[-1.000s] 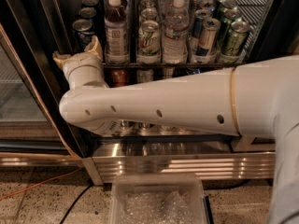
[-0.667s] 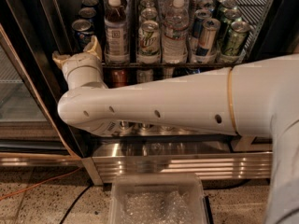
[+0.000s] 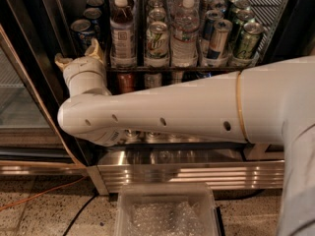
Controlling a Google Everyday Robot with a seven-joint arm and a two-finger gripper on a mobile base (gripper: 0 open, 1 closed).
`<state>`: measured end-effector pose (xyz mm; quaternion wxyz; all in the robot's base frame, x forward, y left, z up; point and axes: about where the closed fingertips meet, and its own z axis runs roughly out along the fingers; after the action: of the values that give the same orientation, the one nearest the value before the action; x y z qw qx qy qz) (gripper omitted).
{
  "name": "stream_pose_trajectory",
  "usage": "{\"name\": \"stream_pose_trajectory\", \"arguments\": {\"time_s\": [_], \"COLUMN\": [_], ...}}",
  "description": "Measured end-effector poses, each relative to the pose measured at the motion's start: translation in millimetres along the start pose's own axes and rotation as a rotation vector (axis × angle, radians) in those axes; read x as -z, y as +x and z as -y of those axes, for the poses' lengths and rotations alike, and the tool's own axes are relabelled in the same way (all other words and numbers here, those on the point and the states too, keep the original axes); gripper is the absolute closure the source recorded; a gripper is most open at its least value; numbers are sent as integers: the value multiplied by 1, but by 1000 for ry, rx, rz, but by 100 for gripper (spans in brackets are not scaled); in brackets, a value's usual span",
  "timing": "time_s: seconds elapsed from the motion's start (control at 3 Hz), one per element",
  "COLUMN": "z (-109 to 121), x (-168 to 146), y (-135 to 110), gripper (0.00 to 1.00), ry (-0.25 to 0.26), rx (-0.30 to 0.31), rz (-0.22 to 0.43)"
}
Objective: Pick pepsi can from top shelf of fridge
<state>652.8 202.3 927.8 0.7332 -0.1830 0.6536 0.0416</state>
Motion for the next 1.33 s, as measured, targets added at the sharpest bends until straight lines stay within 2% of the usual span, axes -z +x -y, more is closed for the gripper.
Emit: {"name": "stream_pose_trajectory", "arguments": {"time_s": [0.33,0.67,1.0,1.33], "z": [-2,-3,-4,-2], "x": [3,4,22,44], "y": [-1,-2,-9,-9], "gripper": [49,48,48,53], "ry": [3,3,-26,-37], "rx": [5,6,12,18], "rz": [4,4,-2,-27]}}
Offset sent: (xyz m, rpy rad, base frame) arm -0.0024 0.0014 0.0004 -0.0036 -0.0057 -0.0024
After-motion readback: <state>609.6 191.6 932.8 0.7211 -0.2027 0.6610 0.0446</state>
